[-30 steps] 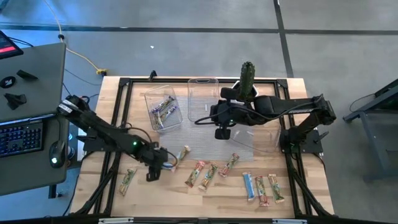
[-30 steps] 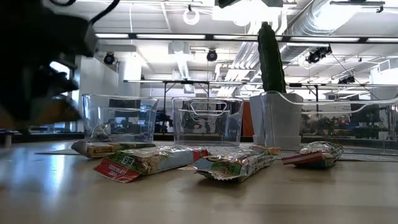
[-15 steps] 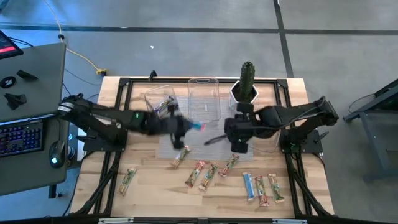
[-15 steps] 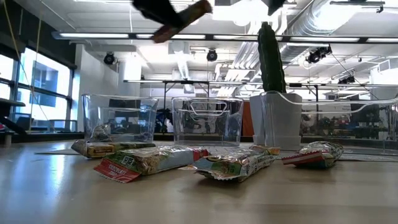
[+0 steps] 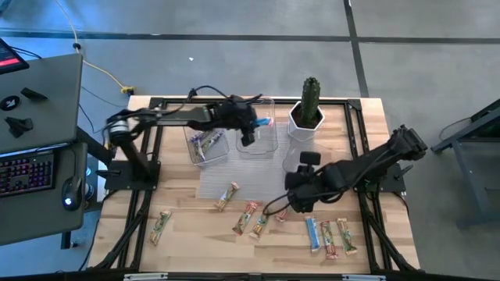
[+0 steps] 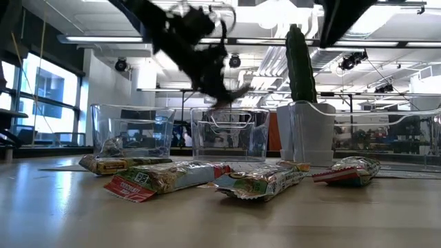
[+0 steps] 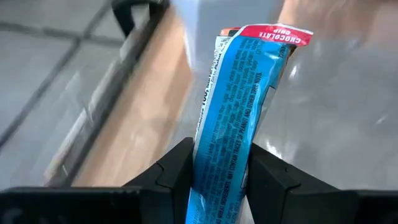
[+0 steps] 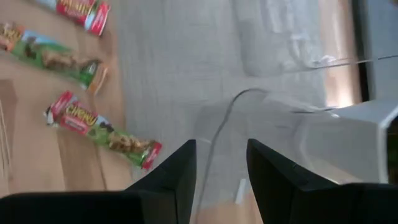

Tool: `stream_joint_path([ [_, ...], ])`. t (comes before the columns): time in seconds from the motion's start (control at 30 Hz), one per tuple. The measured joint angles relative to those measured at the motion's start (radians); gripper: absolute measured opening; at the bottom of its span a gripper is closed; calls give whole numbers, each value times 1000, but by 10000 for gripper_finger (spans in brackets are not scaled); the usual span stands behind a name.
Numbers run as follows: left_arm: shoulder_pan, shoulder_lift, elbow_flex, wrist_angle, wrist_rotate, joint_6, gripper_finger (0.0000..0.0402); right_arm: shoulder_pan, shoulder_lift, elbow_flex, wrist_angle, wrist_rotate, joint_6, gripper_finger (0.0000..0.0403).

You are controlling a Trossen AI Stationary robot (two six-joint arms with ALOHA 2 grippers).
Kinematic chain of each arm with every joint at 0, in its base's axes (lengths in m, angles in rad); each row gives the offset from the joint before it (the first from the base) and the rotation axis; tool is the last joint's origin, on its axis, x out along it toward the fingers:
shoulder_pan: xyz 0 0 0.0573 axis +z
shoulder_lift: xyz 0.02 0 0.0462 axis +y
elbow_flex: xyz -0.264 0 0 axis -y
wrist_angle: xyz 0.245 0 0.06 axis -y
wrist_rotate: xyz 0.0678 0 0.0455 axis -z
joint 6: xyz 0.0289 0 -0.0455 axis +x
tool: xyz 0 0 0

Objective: Pick and place Granola Bars by type
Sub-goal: Put the red granola bar into the middle bin

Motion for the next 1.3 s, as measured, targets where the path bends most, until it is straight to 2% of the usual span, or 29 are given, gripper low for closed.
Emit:
stream_joint_path([
  [0.17, 47, 106, 2, 108, -48, -18, 120, 1, 0, -84, 104, -55, 3, 124],
  [0.3, 71, 151, 4, 109, -84, -99, 120, -1, 0, -114, 148, -74, 0, 124],
  [0.77, 88, 174, 3, 90, -97, -112, 121, -1, 0, -113, 184, -78, 3, 124],
  [0.9, 87, 174, 3, 54, -84, -116, 144, -1, 0, -122, 214, -114, -6, 124],
  [1.07, 86, 174, 3, 56, -118, -117, 198, -3, 0, -164, 270, -170, -158, 124],
  [1.17, 87, 174, 3, 62, -118, -117, 220, -3, 0, -223, 381, -197, -183, 124],
  [1.3, 86, 144, 3, 77, -60, -116, 227, 10, 0, -322, 577, -309, -226, 124],
])
